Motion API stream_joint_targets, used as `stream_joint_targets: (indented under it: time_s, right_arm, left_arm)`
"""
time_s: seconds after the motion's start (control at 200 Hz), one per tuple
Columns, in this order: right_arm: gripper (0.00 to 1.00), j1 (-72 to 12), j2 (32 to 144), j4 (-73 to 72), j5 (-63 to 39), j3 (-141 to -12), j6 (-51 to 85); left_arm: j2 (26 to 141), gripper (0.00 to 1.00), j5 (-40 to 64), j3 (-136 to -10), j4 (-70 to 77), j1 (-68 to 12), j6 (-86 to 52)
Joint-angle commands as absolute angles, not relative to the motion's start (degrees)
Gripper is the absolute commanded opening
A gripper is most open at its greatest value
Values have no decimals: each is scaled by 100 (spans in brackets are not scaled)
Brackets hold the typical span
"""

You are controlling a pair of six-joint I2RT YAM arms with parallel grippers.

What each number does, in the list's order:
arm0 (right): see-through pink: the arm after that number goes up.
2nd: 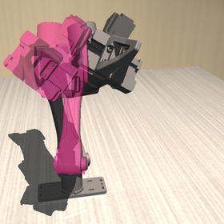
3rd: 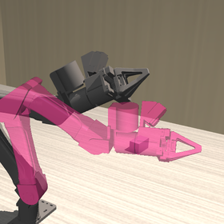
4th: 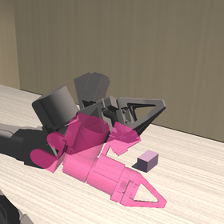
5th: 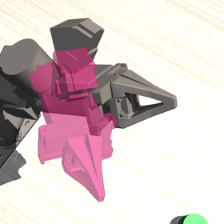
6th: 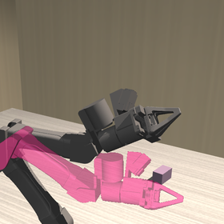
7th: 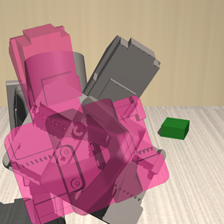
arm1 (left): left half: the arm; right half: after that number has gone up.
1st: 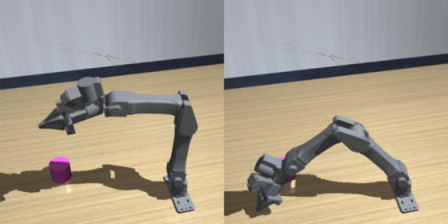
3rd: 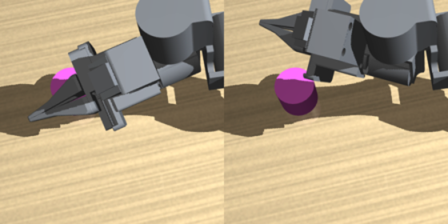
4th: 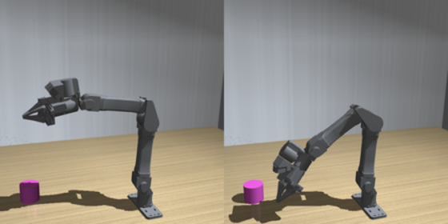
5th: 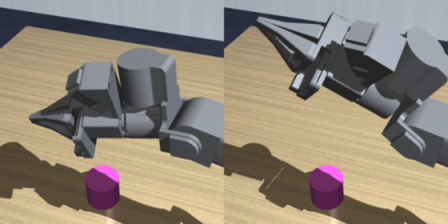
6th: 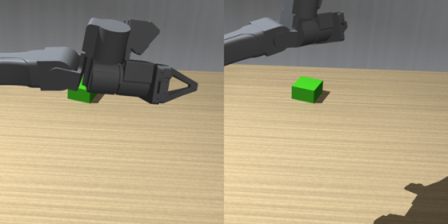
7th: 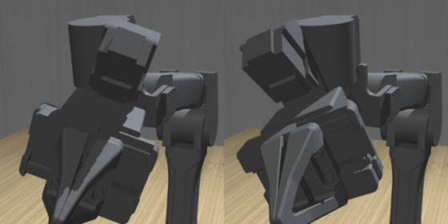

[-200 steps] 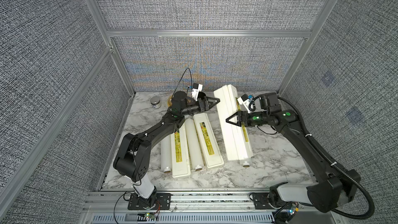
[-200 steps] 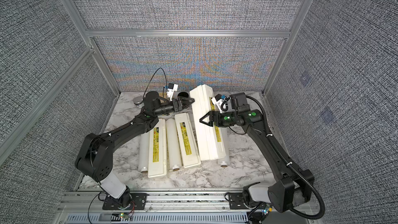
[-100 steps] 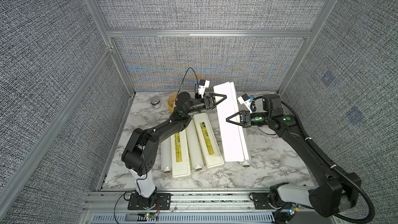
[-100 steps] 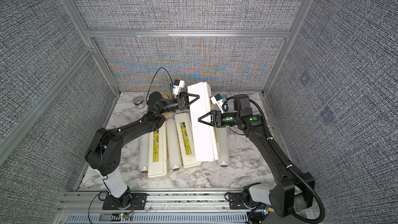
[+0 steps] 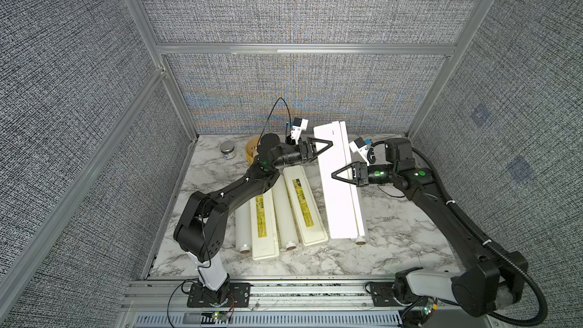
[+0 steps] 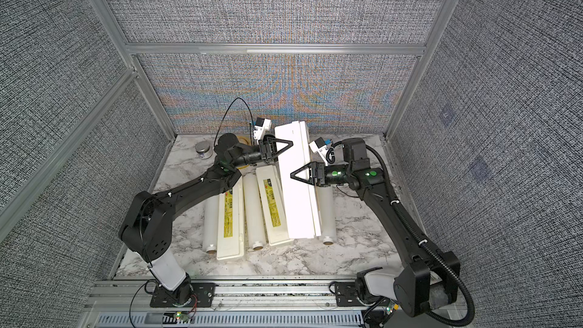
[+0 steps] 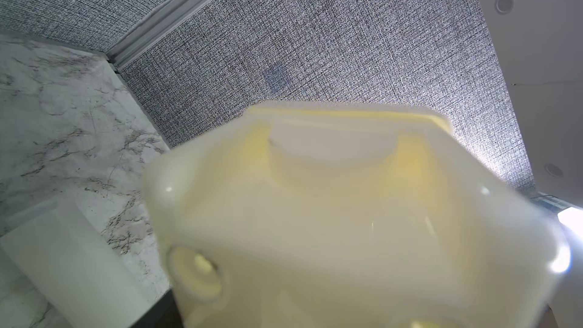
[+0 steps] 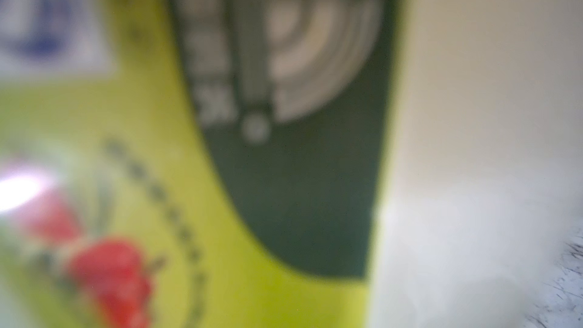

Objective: Put plastic wrap rolls into dispensers
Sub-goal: Pick up the plastic wrap cutting box from the center of the board, then open the lid of the plastic wrap cutting box.

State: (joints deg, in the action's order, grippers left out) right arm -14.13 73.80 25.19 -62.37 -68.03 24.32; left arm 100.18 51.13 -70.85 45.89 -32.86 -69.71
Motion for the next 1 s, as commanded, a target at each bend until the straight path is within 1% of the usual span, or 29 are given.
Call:
stream_joint_targets:
  time_s: [0.0,0.125,0.295,0.38,0.5,0.58,0.636,0.796,0.906,0.991]
  right_arm:
    - [99,-1272,7358,1997,-6690,-6904,2603]
    - [99,-1126,7511,1564,-6867,-6906,2883]
    - [97,-1124,7741,1077,-6947,-6843,3277]
    - [99,-1123,7729,1627,-6459,-6989,2950]
    - [99,-1123,7652,2759,-5192,-7265,2256]
    - [99,-1121,7590,3025,-4633,-7278,2010]
    - [99,-1121,7573,3050,-4484,-7260,1993]
    - [99,-1295,7581,2872,-4488,-7252,2093]
    - [99,-1411,7674,2503,-4725,-7188,2319]
    - [97,-1542,7806,2532,-4633,-7270,2325]
  left_arm:
    - [10028,65,5329,-7003,5228,-3278,-7139]
    - [10004,66,5409,-6918,5652,-3287,-7418]
    - [9865,66,5326,-6812,5198,-3287,-7112]
    - [9779,66,5170,-6781,4661,-3292,-6802]
    - [9620,66,4857,-6767,3784,-3287,-6283]
    - [9593,66,4758,-6751,3599,-3283,-6194]
    - [9607,66,4730,-6759,3525,-3287,-6191]
    - [9637,65,4645,-6785,3365,-3288,-6170]
    - [9676,65,4632,-6785,3384,-3310,-6191]
    - [9686,65,4583,-6824,3276,-3340,-6155]
